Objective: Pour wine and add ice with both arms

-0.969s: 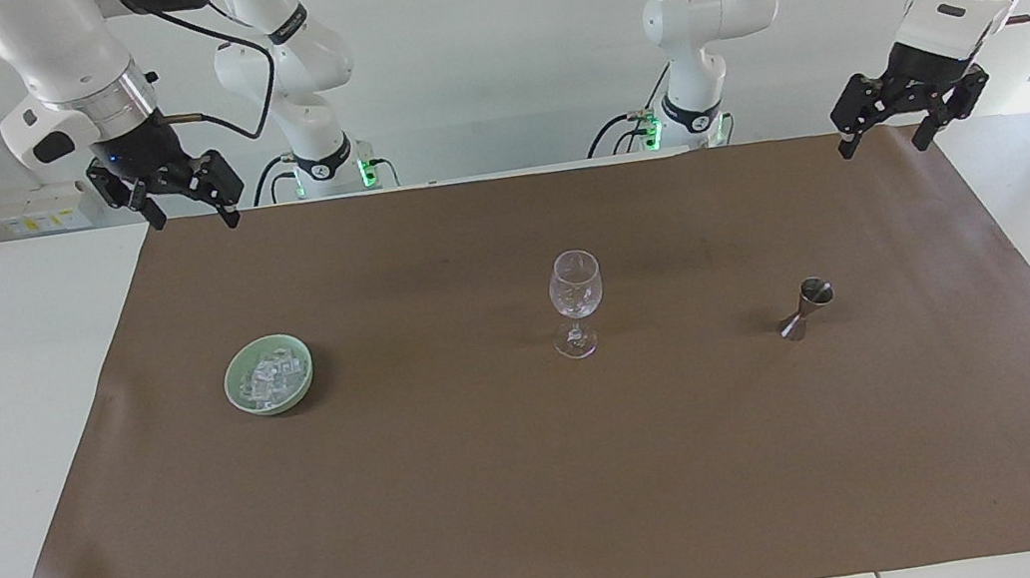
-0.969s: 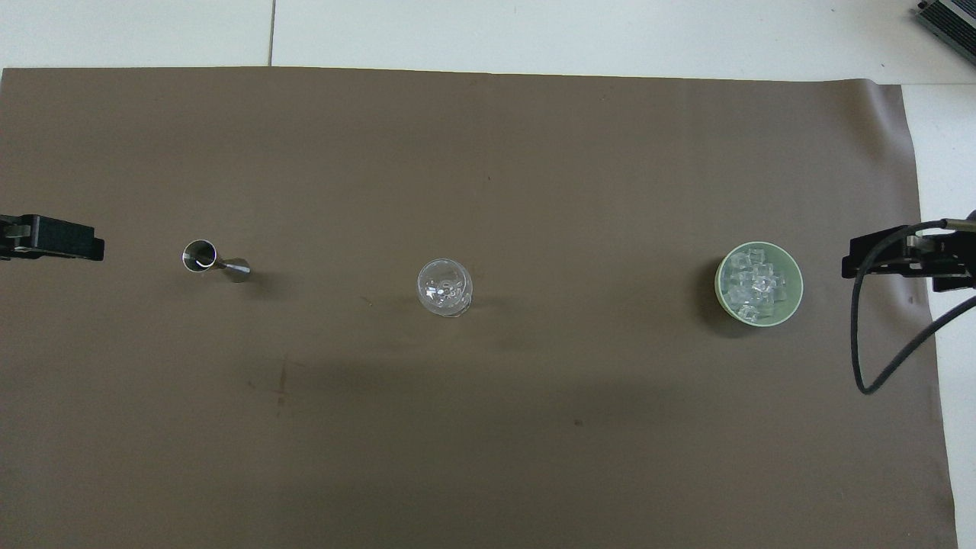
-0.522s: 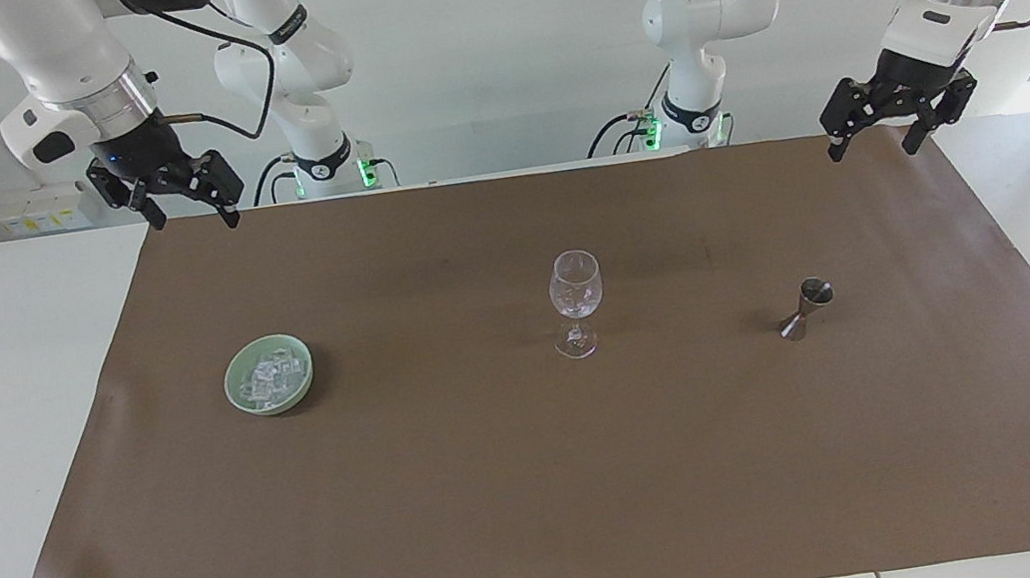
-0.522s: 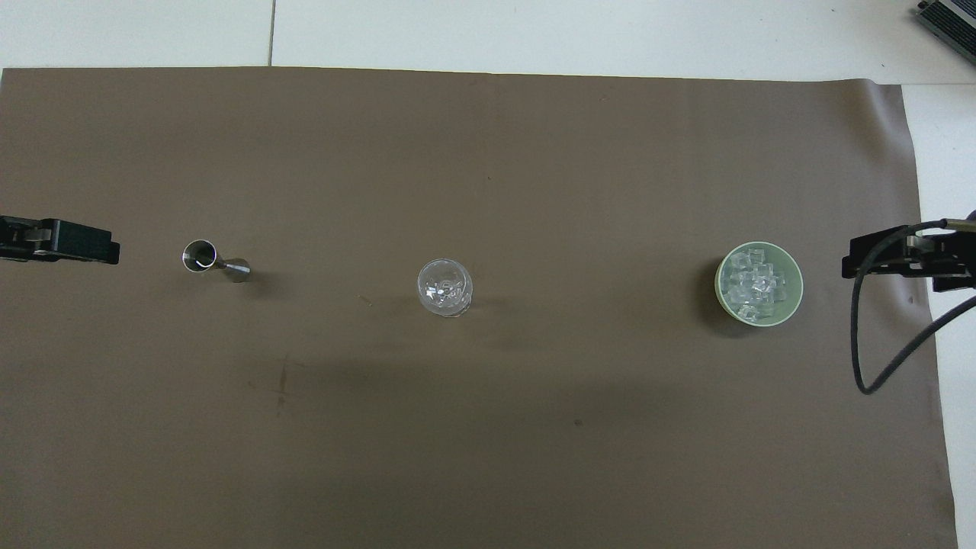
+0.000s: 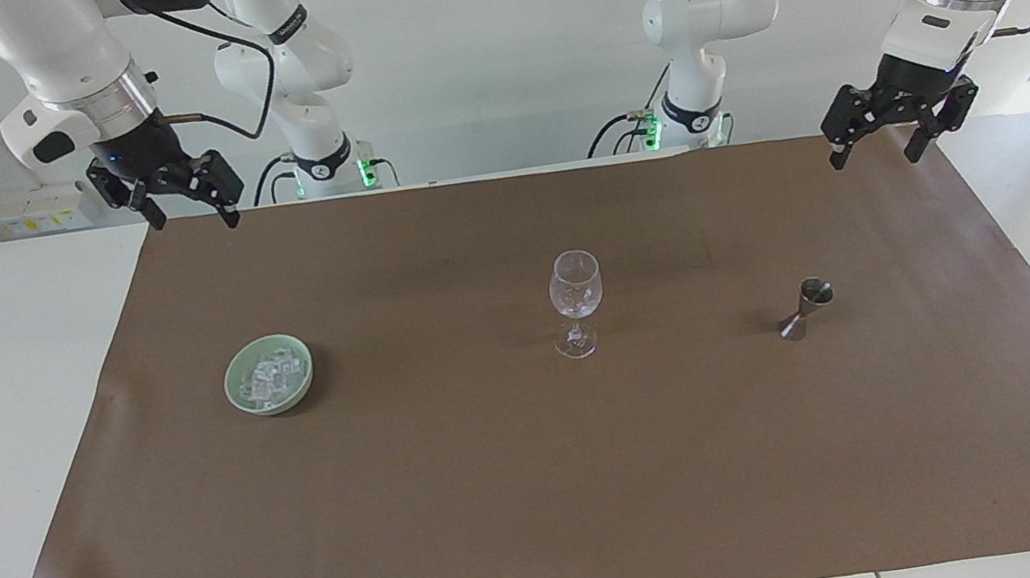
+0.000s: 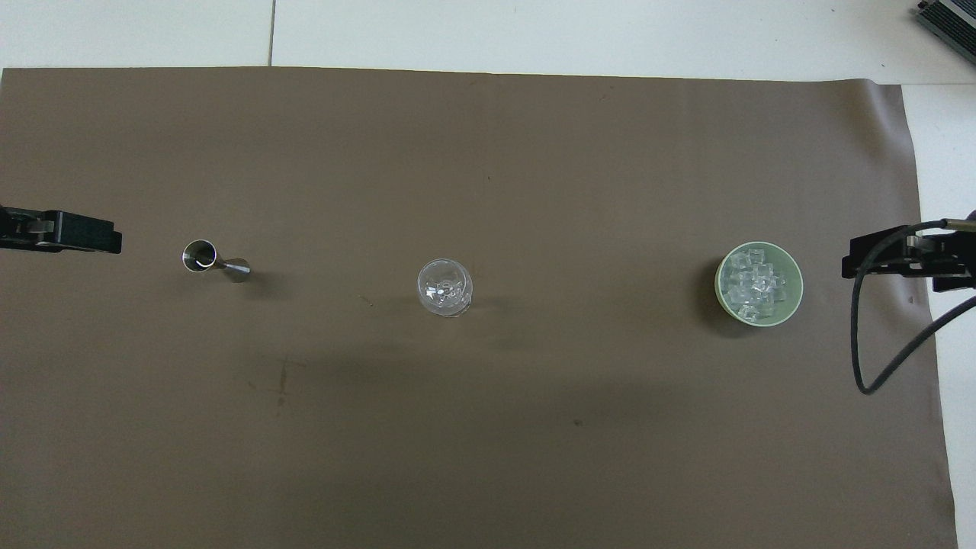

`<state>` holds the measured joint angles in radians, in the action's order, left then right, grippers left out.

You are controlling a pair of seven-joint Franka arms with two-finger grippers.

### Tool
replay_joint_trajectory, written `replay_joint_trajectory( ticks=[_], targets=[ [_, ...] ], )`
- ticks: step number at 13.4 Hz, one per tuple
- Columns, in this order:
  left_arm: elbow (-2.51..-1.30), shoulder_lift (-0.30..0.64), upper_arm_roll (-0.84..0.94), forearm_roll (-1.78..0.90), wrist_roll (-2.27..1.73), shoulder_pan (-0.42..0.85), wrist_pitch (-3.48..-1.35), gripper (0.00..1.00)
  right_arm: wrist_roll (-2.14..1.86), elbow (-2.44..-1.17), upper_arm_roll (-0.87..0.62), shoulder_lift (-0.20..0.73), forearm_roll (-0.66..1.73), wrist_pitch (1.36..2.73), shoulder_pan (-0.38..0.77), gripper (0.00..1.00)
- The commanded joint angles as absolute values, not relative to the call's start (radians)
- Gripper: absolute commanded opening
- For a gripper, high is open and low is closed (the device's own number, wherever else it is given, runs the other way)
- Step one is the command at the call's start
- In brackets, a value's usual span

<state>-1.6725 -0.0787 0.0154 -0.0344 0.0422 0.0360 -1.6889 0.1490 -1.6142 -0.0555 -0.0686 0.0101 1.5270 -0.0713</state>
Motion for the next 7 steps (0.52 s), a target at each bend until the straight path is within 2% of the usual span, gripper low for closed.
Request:
replay_joint_trajectory(
  ticks=[1,7],
  targets=[
    [-1.707,-0.104,0.006,-0.035,0.029,0.051,-1.718,1.00,0.126,-1.631,-0.057,-0.084,0.011,1.519,-0.074,1.00],
    [-1.729,-0.118,0.006,-0.035,0.040,0.051,-1.709,1.00,0.126,-1.631,-0.057,-0.084,0.011,1.517,-0.074,1.00]
  ],
)
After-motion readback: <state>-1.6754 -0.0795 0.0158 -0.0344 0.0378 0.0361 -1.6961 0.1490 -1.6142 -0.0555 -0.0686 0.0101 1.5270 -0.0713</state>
